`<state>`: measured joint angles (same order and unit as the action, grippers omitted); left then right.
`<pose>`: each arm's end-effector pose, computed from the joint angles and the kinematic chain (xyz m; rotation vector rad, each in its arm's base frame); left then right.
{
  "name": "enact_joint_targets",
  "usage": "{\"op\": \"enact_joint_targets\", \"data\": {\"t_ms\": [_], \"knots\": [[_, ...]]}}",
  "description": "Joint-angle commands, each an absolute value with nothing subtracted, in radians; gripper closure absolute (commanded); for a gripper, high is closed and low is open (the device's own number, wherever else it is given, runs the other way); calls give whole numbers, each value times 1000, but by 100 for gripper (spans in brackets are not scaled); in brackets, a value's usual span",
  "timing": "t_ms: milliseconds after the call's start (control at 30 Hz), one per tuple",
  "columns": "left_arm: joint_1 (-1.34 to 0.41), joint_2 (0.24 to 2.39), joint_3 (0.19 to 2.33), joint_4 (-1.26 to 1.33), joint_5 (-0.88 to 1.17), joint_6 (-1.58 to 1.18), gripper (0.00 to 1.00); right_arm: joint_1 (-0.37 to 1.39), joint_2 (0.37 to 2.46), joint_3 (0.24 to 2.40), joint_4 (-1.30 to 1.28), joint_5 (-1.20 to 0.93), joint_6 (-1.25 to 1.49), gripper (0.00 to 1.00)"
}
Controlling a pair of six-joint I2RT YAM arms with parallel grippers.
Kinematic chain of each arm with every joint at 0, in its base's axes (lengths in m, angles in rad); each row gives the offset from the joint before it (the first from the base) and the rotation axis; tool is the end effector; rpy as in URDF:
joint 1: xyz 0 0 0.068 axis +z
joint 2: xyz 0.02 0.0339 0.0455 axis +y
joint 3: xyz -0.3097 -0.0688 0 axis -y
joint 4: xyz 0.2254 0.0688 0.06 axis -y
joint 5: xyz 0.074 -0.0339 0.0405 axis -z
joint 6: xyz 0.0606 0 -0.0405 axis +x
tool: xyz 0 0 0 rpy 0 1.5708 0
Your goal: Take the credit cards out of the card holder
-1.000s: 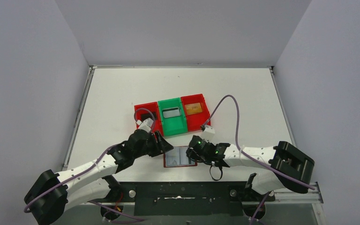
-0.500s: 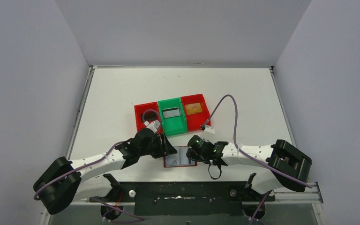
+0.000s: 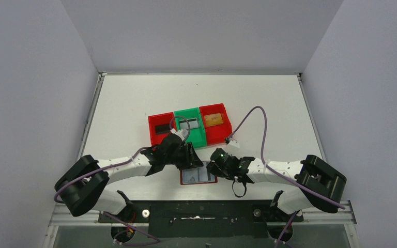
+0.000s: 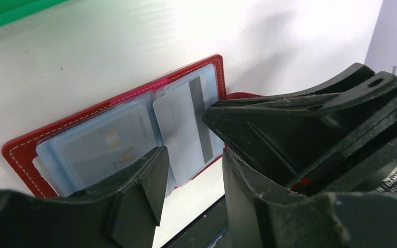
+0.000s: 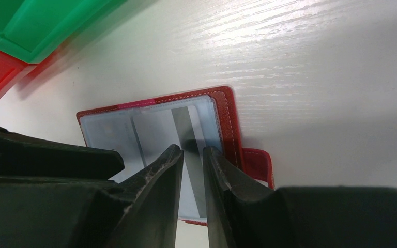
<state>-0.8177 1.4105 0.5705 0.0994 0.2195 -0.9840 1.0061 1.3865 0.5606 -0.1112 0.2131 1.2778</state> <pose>0.1709 -0.2016 0.2016 -0.0896 2.5854 -1.0694 0.1388 0.1951 0.1856 0.4445 2.5757 0.6628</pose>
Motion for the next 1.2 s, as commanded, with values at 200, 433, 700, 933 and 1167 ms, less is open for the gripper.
{"op": "enact_joint_targets", "data": {"t_ms": [200,433,700,933,1167], "knots": [[-874,1505,624,97,206,-988,58,995,1403,534,-157,234,1314,78],[-894,1519,608,76,154,-1010,59,988,1403,525,-139,223,1310,78],[-897,1465,579,10,60,-1032,59,984,1389,513,-133,222,1315,79],[-902,1502,588,1,49,-1042,59,982,1388,506,-118,214,1313,88],[-919,1524,617,-66,0,-1050,61,979,1393,504,-108,203,1311,89]]}}
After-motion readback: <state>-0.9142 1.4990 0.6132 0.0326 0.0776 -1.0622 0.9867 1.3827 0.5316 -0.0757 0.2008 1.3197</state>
